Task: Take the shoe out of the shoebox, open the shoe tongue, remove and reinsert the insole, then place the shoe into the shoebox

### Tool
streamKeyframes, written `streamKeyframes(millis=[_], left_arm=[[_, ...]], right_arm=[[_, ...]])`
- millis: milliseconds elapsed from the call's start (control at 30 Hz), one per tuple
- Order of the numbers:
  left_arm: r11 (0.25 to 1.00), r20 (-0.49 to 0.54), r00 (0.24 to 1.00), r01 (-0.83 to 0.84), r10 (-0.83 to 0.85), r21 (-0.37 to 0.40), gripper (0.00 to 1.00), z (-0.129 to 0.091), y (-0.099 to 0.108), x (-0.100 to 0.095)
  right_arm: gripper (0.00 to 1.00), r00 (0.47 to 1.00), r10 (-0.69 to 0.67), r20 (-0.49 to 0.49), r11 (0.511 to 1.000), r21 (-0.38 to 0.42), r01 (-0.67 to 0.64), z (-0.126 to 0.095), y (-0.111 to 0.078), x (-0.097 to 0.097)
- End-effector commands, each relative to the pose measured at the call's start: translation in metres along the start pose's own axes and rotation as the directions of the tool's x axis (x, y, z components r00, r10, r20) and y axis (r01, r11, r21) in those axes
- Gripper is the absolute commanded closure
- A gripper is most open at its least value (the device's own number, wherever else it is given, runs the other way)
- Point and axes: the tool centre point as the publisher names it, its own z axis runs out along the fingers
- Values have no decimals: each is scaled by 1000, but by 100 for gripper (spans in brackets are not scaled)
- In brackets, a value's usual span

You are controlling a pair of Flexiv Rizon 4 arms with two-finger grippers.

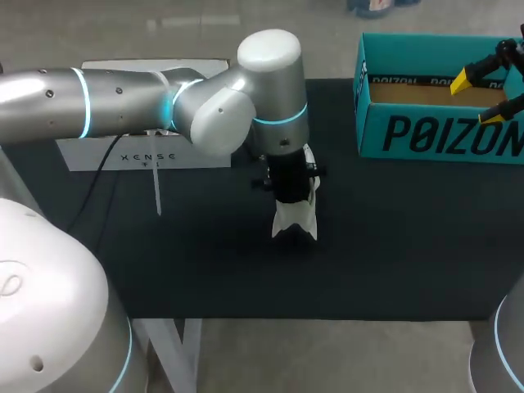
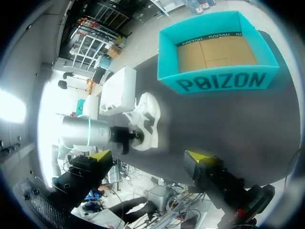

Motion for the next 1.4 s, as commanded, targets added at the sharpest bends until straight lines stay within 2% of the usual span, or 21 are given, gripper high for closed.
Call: streamKeyframes(millis=[33, 133, 267, 433, 1067, 1267, 1400], left_arm=[[998, -7, 1000, 8, -8, 64, 100, -11, 7, -3], [995, 6, 1000, 9, -10, 102, 100, -29, 10, -6], [996, 17, 1000, -5, 3, 85, 100, -44, 17, -10], [997, 14, 1000, -21, 20, 70, 100, -53, 22, -14], [998, 10, 1000, -7, 6, 58, 100, -55, 22, -14], [990, -61, 988, -143, 143, 4, 100, -54, 29, -10], [988, -51, 987, -153, 154, 15, 100, -51, 33, -11]], right_arm=[[0, 1000, 2, 2, 1000, -1, -2, 0, -1, 0], [0, 1000, 2, 2, 1000, -1, -2, 0, -1, 0], [0, 1000, 2, 2, 1000, -1, -2, 0, -1, 0], [0, 1000, 2, 2, 1000, -1, -2, 0, -1, 0], [0, 1000, 2, 2, 1000, -1, -2, 0, -1, 0], [0, 1000, 2, 2, 1000, -1, -2, 0, -1, 0], [0, 1000, 2, 2, 1000, -1, -2, 0, -1, 0]])
